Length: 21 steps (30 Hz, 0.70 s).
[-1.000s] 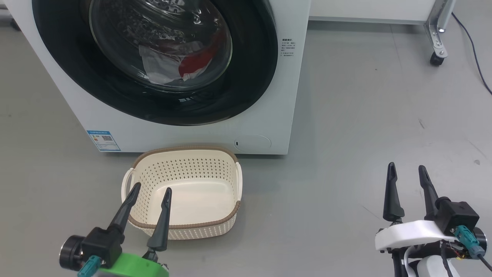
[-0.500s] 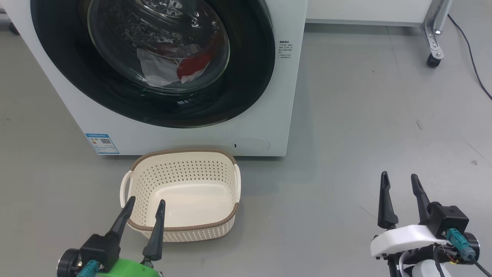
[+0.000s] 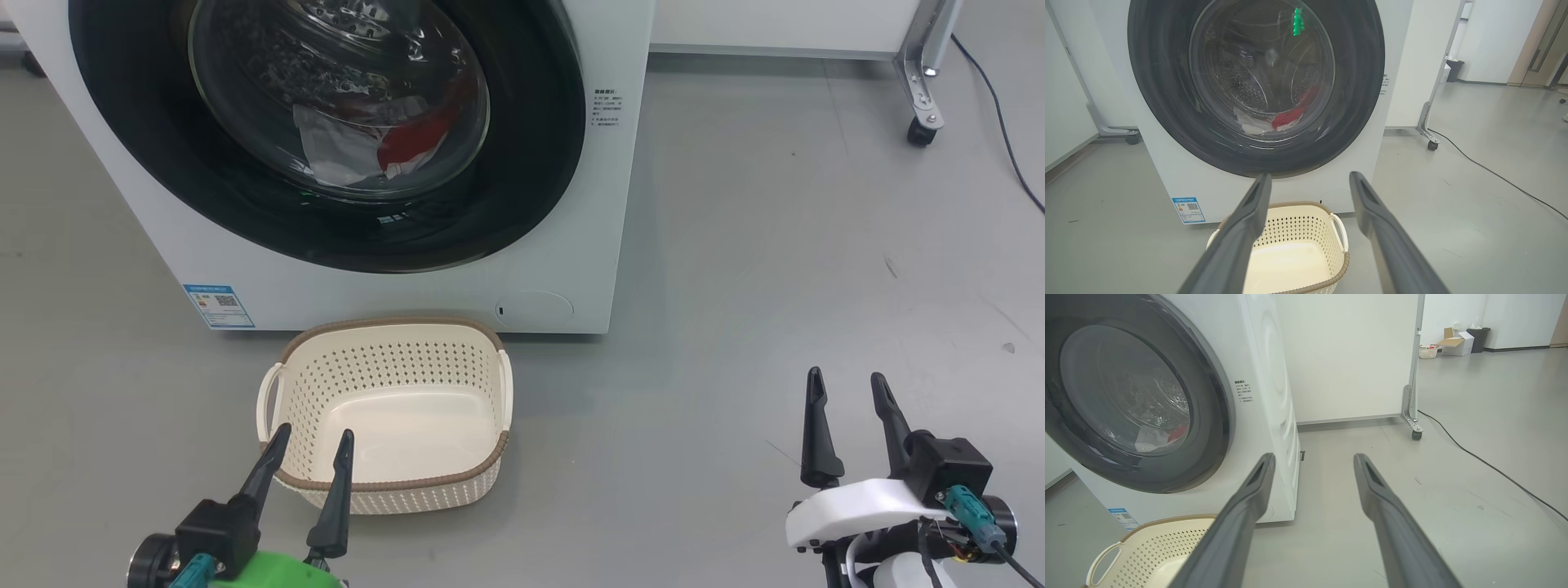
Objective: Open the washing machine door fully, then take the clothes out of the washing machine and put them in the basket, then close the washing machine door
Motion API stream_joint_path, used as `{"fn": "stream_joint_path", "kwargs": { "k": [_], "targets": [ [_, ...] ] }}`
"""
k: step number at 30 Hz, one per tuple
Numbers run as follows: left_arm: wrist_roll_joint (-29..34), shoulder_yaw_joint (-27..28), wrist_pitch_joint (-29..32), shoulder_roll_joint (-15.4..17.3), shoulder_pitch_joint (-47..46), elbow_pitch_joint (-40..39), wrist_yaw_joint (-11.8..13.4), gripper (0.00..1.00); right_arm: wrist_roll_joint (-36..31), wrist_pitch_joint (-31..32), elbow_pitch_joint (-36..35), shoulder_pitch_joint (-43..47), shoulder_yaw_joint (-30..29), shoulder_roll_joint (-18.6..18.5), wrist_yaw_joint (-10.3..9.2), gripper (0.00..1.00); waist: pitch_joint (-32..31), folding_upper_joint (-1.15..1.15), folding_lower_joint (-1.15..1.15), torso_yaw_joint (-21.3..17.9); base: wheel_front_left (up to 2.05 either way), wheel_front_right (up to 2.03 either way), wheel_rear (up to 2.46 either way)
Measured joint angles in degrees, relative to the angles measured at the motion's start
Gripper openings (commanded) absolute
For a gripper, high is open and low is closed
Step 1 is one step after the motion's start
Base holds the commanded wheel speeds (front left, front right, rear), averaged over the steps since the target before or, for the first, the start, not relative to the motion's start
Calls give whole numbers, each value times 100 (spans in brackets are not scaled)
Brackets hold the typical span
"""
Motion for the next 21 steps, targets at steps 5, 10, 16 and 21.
{"fn": "stream_joint_path", "kwargs": {
  "k": [5, 10, 16, 21],
  "targets": [
    [0, 20, 1, -19, -3, 29, 0, 100, 0, 0, 8, -16, 2, -1, 0, 100, 20, 0, 0, 26, 0, 0, 0],
    [-1, 52, 0, -26, -7, 45, 0, 100, 0, 0, 25, -28, 9, -2, 1, 100, 32, 0, 0, 45, 0, 0, 0],
    [-45, 79, 0, -31, -11, 42, 0, 100, 0, 0, 29, -34, 13, -2, 0, 100, 44, 0, 0, 56, 0, 0, 0],
    [-49, 82, 0, -34, -17, 41, 0, 100, 0, 0, 30, -76, 19, -2, 1, 100, 61, 0, 0, 58, 0, 0, 0]
  ]
}}
